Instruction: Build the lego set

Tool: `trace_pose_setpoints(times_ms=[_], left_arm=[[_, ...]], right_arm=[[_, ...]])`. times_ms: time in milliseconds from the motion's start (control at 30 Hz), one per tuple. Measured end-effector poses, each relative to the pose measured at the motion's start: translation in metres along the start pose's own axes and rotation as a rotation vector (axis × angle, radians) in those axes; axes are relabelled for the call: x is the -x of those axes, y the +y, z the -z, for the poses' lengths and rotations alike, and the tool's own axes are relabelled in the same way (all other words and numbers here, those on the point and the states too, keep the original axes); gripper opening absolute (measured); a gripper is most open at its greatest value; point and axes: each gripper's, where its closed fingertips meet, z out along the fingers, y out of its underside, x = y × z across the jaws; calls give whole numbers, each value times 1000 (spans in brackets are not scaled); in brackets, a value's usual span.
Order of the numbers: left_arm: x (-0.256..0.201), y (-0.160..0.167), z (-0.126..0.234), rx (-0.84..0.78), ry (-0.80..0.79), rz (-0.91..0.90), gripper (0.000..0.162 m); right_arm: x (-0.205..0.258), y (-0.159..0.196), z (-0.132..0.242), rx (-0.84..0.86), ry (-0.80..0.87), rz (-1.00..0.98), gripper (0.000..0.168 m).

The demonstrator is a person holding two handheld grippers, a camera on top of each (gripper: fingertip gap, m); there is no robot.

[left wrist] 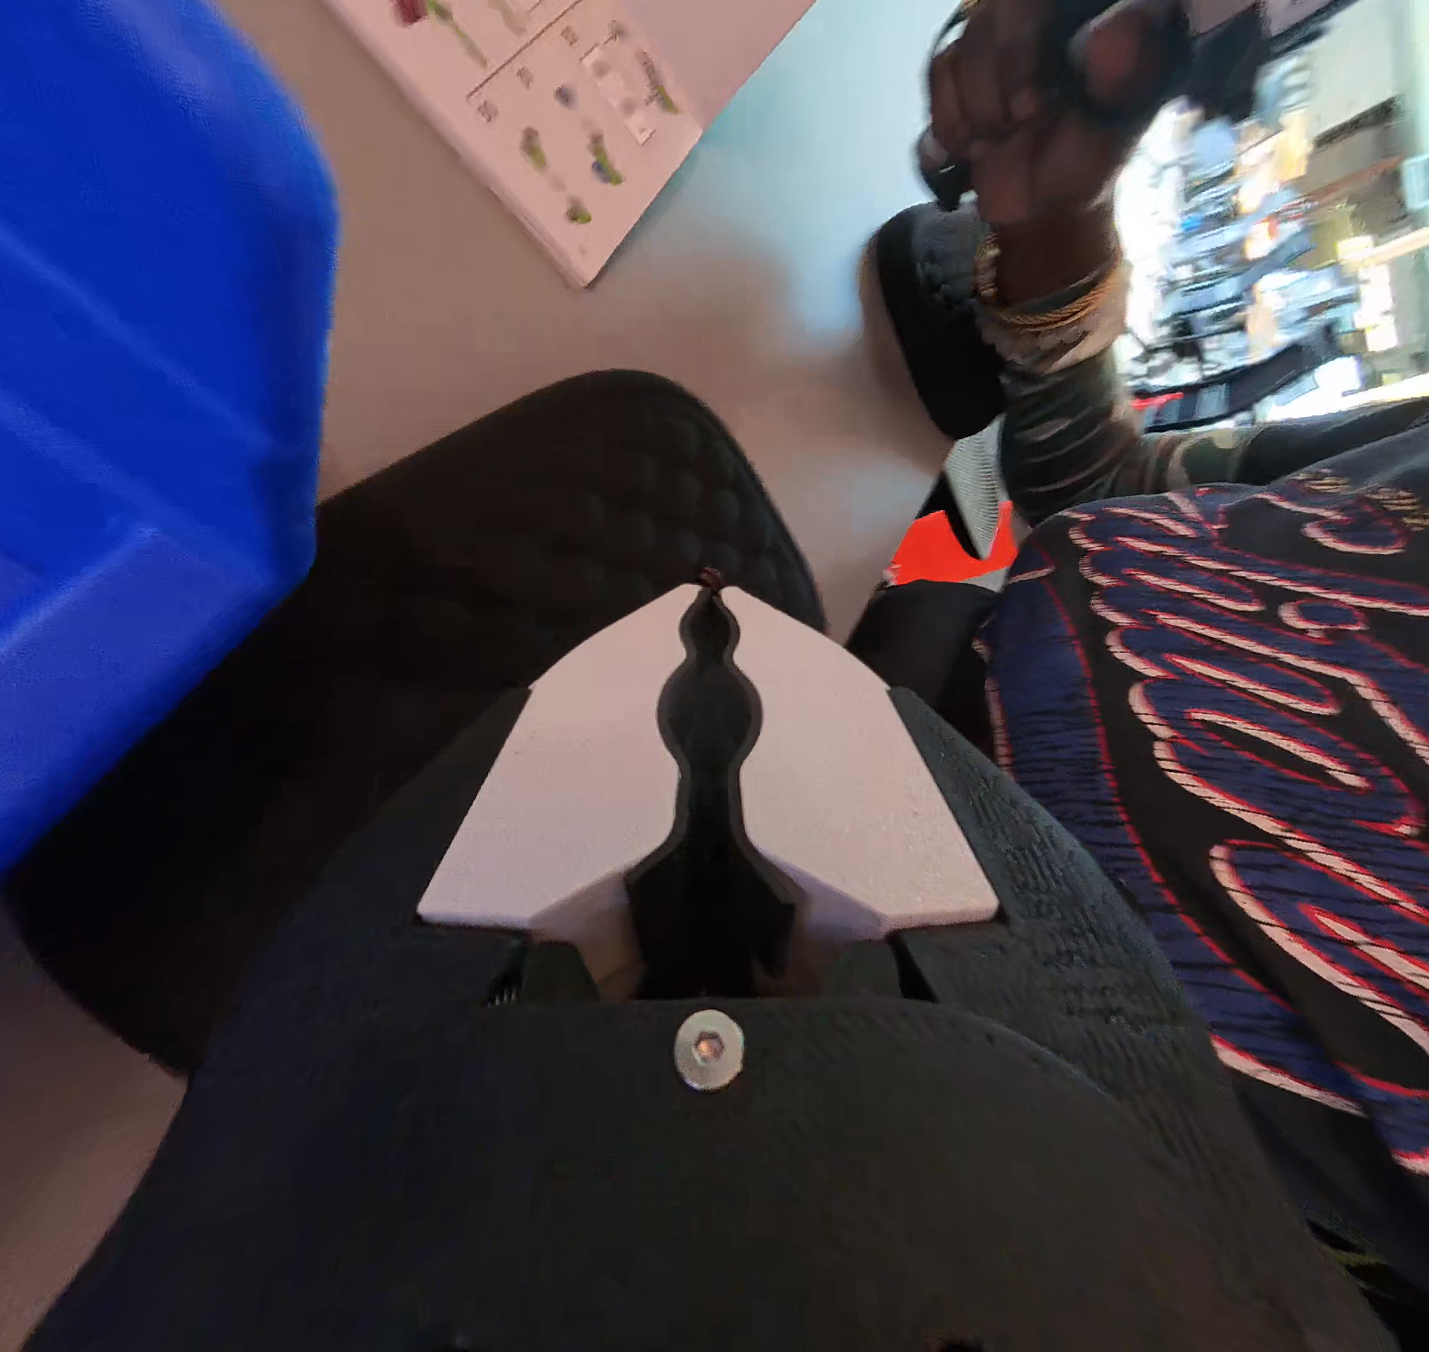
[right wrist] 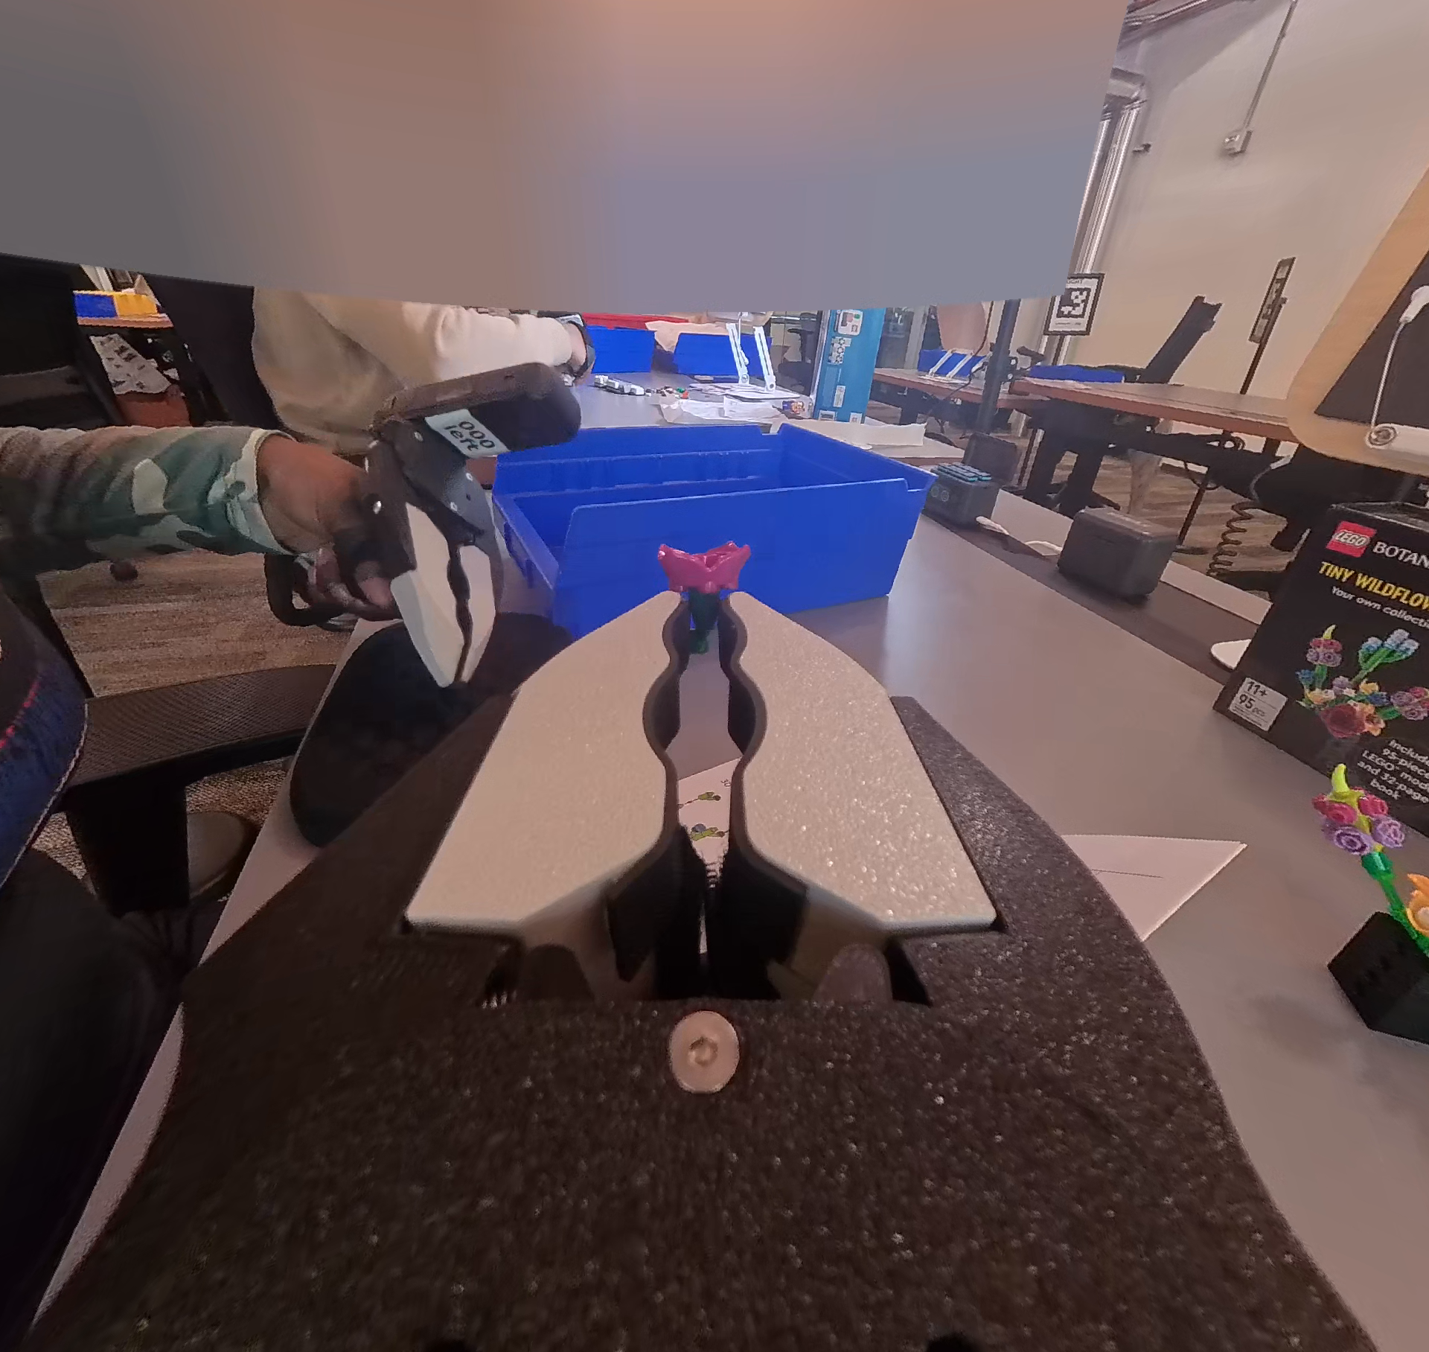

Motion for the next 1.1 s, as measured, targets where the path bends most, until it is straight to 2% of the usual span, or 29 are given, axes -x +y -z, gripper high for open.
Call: trace_pose_setpoints(times_ms=[67, 300, 400, 500, 567, 767, 1100], left_arm=[[13, 8, 0, 44, -86, 0, 1], [20, 9, 6, 57, -163, -20, 1], [17, 6, 6, 57, -211, -183, 10], [4, 1, -1, 55, -240, -404, 13], [8, -2, -5, 71, -315, -464, 12], [12, 6, -12, 163, -352, -511, 9], [18, 5, -1, 130, -391, -464, 9]], right_arm=[[0, -1, 0, -5, 1, -4, 7], [0, -1, 1, -5, 1, -5, 7], [0, -1, 0, -7, 0, -6, 7], [0, -1, 0, -6, -2, -8, 7], [0, 0, 0, -2, -1, -2, 7], [-2, -3, 2, -13, 9, -3, 7], [0, -4, 2, -17, 2, 1, 7]])
